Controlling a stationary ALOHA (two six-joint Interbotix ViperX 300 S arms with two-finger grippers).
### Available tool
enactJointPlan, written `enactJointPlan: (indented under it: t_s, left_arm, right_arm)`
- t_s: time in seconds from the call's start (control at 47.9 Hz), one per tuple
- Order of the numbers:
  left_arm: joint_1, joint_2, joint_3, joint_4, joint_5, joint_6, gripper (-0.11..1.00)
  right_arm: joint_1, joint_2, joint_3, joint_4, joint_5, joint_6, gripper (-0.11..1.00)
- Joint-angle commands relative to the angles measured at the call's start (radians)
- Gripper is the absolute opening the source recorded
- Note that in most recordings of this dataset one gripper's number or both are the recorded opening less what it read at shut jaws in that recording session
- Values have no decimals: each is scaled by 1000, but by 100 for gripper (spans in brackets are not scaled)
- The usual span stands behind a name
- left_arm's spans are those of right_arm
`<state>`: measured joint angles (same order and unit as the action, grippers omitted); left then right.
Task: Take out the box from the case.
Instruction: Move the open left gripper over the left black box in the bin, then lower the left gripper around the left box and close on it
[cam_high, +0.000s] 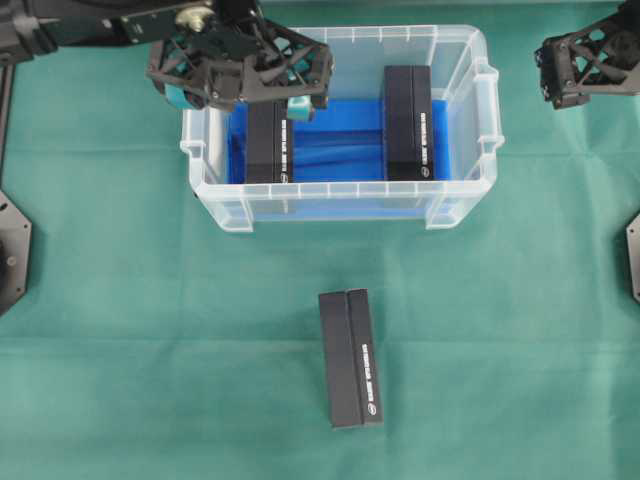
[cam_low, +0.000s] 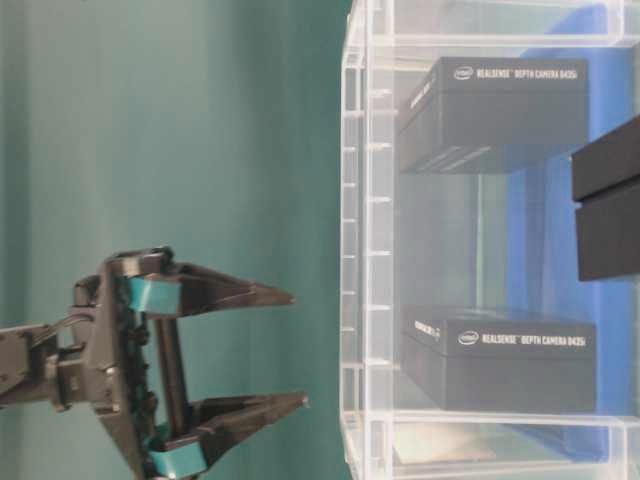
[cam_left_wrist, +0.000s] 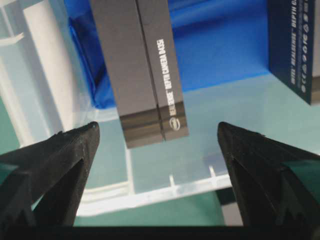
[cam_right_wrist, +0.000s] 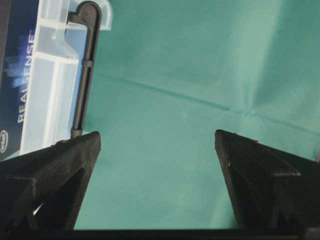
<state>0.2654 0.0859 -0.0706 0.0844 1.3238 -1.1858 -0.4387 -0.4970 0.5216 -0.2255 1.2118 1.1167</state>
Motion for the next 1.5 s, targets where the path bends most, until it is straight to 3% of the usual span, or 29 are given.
enactJointPlan:
  t_s: [0.0, 0.648, 1.483]
  left_arm:
    - [2, -9, 2, 5, -18, -6, 96]
    - [12, 72, 60, 5, -94, -23, 96]
    - [43, 78, 166, 5, -190, -51, 96]
  right_arm:
    - [-3, -3, -11, -2, -5, 0, 93]
    - [-3, -8, -6, 0, -5, 0, 93]
    - [-3, -17, 3, 0, -21, -3, 93]
